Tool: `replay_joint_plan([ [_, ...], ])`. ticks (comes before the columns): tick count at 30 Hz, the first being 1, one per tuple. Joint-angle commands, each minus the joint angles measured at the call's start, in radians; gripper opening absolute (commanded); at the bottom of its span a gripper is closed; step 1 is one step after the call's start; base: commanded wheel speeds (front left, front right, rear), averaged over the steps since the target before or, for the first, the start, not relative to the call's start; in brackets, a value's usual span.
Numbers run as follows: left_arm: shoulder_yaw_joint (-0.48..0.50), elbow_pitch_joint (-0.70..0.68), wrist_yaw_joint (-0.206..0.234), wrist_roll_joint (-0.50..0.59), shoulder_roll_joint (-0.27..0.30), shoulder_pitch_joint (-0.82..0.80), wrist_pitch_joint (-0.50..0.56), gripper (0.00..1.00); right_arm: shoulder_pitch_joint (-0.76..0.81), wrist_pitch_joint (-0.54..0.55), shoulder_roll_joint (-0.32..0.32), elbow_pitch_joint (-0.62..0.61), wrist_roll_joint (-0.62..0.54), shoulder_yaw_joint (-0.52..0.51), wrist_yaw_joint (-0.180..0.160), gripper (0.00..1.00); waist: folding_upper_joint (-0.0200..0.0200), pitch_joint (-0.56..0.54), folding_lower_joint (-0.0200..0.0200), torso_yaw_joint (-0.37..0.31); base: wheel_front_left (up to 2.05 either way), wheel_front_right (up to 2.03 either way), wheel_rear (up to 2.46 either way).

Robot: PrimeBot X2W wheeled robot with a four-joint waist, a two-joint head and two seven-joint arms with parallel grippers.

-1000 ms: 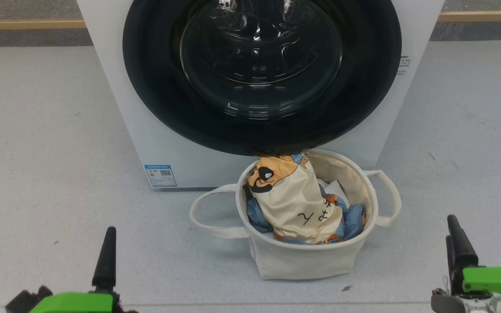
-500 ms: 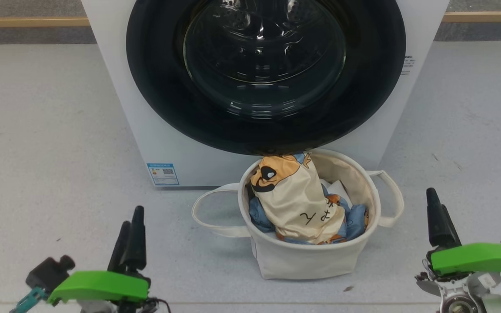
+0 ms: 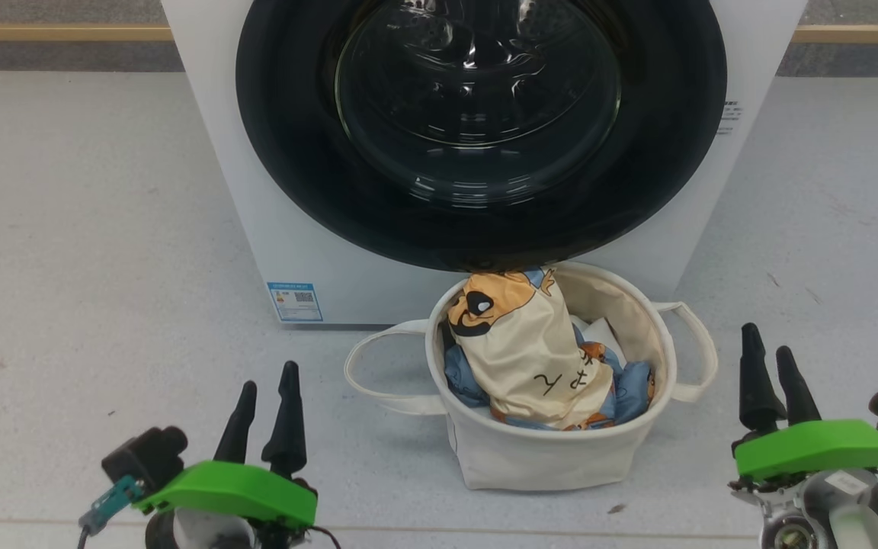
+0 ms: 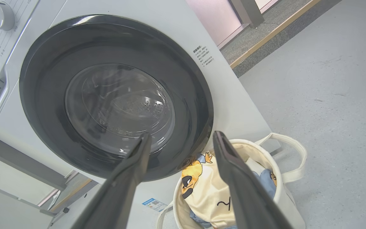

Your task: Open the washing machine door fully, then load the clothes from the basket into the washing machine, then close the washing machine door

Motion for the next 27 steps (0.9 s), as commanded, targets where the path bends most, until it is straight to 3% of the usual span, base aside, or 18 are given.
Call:
replay_joint_plan([
  [1,0.005,-0.031,0.011,0.039,0.012,-0.064,-0.015,1.0,-0.058,-0.015,-0.012,-0.035,-0.038,0.019,0.0,1.0,0.0,0.001,0.0,0.0,0.0,0.0,0.0],
  [12,-0.058,-0.001,0.06,0.164,0.021,-0.099,-0.047,1.0,-0.072,-0.047,-0.004,-0.051,-0.177,0.053,0.0,1.0,0.0,0.006,0.0,0.0,0.0,0.0,0.0],
  [18,-0.072,0.079,0.115,0.241,0.022,-0.118,-0.064,1.0,-0.067,-0.064,0.0,-0.049,-0.243,0.057,0.0,1.0,0.0,0.005,0.0,-0.001,0.0,0.0,0.0],
  [27,-0.127,0.124,0.124,0.339,0.023,-0.151,-0.091,1.0,-0.066,-0.091,0.004,-0.044,-0.354,0.076,0.0,1.0,0.0,0.012,0.0,0.0,0.0,0.0,0.0],
])
